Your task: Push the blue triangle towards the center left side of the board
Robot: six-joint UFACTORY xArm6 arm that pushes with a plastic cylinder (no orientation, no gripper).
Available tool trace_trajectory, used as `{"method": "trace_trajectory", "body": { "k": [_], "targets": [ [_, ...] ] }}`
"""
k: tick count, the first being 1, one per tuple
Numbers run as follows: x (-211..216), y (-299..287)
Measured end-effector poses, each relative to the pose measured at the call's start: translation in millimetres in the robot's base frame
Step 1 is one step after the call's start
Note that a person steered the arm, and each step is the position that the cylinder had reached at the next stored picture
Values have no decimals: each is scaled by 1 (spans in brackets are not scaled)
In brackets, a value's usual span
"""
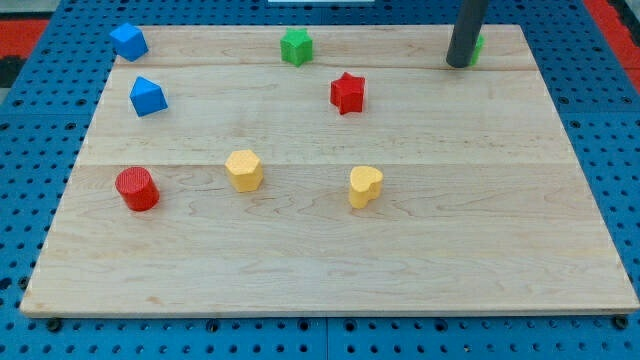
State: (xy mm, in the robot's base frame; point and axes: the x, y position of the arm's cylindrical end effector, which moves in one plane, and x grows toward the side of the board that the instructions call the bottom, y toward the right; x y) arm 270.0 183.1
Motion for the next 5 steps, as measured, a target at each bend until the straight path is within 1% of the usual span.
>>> {"method": "trace_trajectory", "body": {
  "k": [1,2,3,4,5],
  "targets": [
    [14,0],
    [74,-9],
    [91,-48],
    [124,-112],
    [112,-184]
  ]
}}
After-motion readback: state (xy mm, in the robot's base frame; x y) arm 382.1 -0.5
